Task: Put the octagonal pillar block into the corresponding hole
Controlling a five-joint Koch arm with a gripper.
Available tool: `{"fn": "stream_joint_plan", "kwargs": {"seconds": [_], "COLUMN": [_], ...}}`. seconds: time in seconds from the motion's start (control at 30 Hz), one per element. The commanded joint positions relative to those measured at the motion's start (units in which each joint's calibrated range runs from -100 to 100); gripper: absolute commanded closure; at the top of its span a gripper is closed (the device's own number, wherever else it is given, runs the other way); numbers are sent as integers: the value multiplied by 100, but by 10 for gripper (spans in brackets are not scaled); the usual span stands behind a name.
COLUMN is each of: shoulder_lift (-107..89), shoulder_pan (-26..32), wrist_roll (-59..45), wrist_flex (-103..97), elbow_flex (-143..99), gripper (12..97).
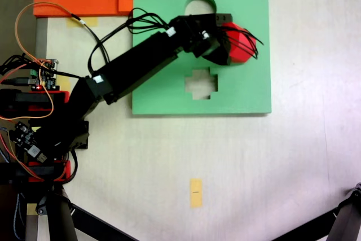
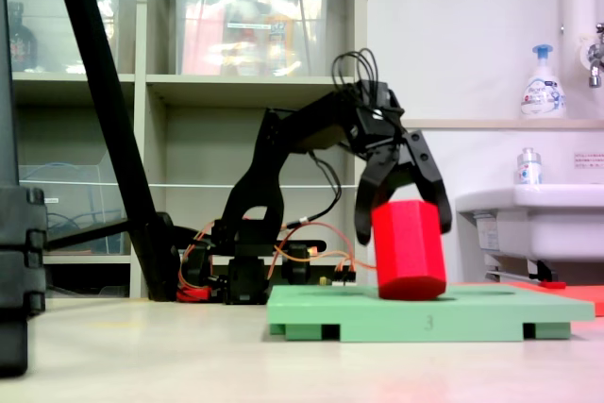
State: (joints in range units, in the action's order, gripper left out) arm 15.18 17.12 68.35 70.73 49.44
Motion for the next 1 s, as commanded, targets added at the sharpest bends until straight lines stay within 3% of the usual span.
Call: {"fn": "stream_joint_plan", "kwargs": {"seconds": [0.0, 0.97], "shoulder_lift": [60, 395], "shoulder_pan": [-20, 103], "wrist_roll": [-29, -151], "wrist_flex": [-19, 269], "elbow_flex": [400, 699], "gripper": [775, 776]}}
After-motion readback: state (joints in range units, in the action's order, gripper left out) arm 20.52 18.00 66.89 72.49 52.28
